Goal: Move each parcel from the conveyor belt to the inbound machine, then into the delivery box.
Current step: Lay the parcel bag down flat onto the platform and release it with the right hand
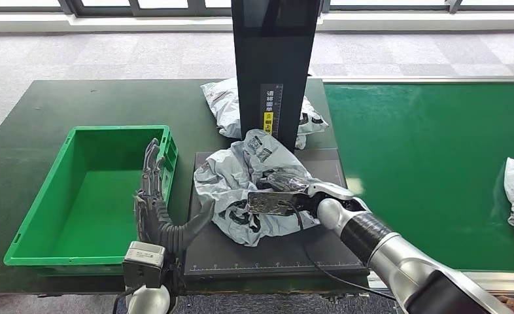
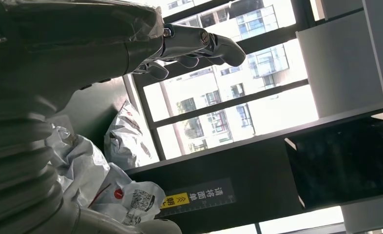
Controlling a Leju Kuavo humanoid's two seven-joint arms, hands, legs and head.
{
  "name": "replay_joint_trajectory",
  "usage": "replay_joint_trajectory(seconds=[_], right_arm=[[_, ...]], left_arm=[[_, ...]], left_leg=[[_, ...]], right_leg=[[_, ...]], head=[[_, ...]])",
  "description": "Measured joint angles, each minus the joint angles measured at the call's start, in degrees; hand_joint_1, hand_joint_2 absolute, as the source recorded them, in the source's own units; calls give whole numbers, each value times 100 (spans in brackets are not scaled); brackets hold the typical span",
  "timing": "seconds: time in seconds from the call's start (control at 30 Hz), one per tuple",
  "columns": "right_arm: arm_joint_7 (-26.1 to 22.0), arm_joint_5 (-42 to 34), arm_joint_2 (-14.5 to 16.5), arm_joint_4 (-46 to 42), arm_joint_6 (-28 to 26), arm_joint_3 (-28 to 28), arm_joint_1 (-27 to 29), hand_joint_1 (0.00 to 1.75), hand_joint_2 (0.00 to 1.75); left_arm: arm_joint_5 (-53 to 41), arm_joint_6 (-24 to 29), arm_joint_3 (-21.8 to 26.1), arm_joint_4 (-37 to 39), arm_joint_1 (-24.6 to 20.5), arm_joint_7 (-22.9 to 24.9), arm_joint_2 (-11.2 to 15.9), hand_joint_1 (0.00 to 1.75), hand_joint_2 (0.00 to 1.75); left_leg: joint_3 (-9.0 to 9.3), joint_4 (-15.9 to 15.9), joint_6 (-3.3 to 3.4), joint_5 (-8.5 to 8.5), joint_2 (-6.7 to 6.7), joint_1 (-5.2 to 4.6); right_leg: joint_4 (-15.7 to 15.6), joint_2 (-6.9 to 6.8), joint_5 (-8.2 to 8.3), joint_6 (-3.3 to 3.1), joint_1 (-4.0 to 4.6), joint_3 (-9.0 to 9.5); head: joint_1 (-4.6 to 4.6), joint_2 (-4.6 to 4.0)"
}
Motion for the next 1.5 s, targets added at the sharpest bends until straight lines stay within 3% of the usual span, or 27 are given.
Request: replay_joint_trajectory(seconds=[0.6,0.93,1.1,1.3,1.5], right_arm=[[45,28,-470,-513,-49,116,-34,0,0],[51,-65,-1208,-1791,-358,69,176,0,0],[-81,-750,-1399,-2516,-565,-755,354,0,0],[-147,-742,-1464,-2880,-465,-1530,547,0,0],[-123,-706,-1464,-2893,-294,-1900,682,0,0]], left_arm=[[1,13,0,-14,2,-4,26,0,175],[-16,35,5,-92,14,-29,66,0,175],[-24,132,35,-197,125,-119,97,0,175],[-91,135,51,-276,171,-125,103,0,175],[-196,122,59,-327,200,-104,97,0,175]], left_leg=[[0,0,0,0,0,0],[-2,2,1,-1,0,-2],[-2,2,1,-1,-1,-1],[-1,2,1,-1,0,-1],[-2,2,1,-1,-1,-1]], right_leg=[[0,0,0,0,0,-1],[-1,2,1,1,-2,-3],[-1,-2,0,1,-1,-3],[-1,0,1,1,-1,-2],[-1,-1,1,2,-1,-1]], head=[[-1,0],[-1,0],[-2,0],[0,0],[-1,0]])
